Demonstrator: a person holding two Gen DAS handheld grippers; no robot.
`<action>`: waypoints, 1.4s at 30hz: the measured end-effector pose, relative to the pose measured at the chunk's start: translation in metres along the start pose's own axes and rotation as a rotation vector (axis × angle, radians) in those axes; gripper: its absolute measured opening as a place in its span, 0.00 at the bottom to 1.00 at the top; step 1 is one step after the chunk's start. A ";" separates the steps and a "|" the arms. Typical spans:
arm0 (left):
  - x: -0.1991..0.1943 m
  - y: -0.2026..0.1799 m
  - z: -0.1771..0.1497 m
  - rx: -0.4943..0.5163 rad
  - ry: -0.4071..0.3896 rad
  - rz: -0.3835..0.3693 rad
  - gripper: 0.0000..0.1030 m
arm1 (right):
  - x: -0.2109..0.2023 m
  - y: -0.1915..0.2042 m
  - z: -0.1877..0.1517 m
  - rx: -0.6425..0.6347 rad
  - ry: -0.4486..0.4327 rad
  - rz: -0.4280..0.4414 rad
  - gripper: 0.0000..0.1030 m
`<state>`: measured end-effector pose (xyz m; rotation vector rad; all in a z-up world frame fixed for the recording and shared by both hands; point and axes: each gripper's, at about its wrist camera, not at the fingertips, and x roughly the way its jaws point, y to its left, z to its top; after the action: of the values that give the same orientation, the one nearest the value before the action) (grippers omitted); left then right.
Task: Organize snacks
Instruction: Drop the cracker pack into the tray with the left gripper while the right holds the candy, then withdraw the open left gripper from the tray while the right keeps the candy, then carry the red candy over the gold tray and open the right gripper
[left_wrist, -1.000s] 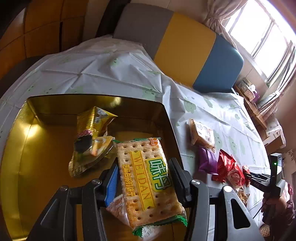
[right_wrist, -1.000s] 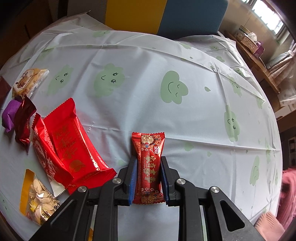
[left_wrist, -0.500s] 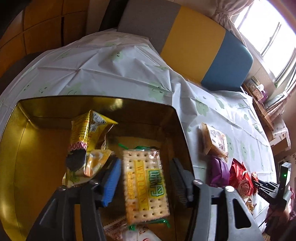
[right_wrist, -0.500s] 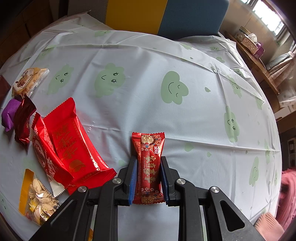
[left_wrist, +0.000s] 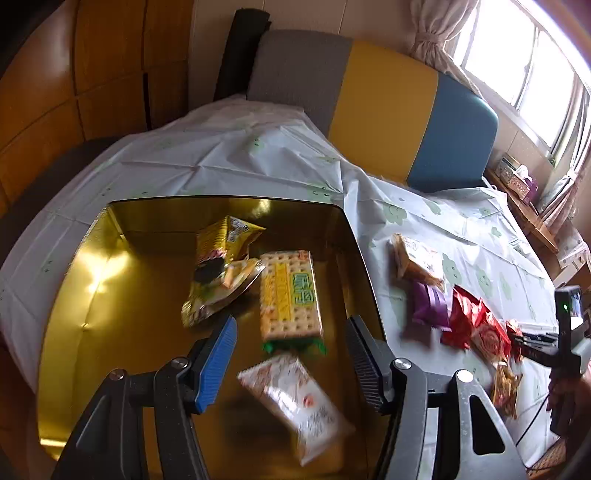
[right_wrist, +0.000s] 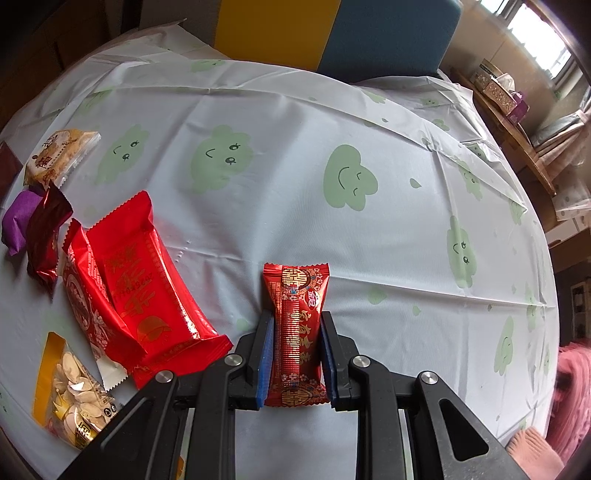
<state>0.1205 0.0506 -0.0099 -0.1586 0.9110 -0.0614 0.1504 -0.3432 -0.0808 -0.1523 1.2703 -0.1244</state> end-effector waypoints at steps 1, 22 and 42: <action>-0.005 0.001 -0.003 0.001 -0.005 0.003 0.60 | 0.000 0.000 0.000 -0.001 -0.001 -0.002 0.24; -0.063 0.053 -0.045 -0.073 -0.070 0.100 0.60 | -0.002 0.003 -0.003 -0.006 -0.023 -0.010 0.21; -0.063 0.090 -0.062 -0.162 -0.080 0.112 0.60 | -0.103 0.056 0.009 0.127 -0.233 0.290 0.21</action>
<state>0.0314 0.1401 -0.0131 -0.2583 0.8435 0.1222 0.1293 -0.2694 0.0080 0.1247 1.0363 0.0610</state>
